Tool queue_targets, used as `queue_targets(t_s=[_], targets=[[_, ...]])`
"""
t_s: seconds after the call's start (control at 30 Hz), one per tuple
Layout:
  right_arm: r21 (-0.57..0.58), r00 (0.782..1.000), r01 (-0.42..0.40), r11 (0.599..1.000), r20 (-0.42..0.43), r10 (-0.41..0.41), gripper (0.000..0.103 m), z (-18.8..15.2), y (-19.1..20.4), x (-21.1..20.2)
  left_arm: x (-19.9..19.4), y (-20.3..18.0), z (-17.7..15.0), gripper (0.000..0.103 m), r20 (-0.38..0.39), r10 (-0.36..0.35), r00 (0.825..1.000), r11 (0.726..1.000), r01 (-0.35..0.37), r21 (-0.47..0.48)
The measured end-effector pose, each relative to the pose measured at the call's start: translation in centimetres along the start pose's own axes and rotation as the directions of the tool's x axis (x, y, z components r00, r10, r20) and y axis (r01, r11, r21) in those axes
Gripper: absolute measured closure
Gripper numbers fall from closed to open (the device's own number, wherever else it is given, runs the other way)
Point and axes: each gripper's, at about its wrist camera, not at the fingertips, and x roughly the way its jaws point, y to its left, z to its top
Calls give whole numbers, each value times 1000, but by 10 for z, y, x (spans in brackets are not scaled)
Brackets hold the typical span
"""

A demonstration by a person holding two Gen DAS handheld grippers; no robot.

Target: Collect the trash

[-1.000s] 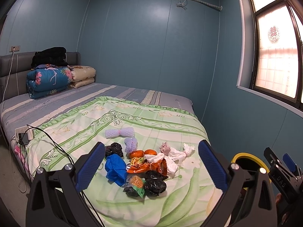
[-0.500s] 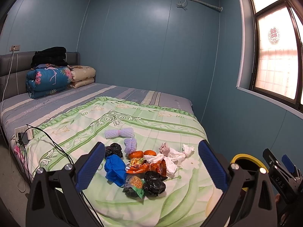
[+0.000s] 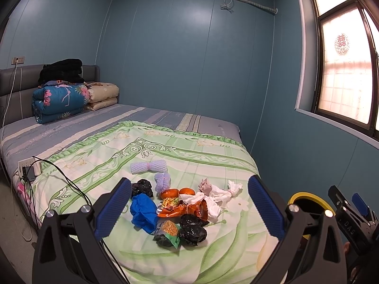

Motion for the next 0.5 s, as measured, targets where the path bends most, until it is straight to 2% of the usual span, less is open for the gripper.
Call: queue_targets(t_s=[0.5], targets=[[8, 1000, -4, 1000, -5, 4, 8, 0, -2, 1, 2, 1, 0, 8, -10, 2, 1000, 1000, -2, -8]])
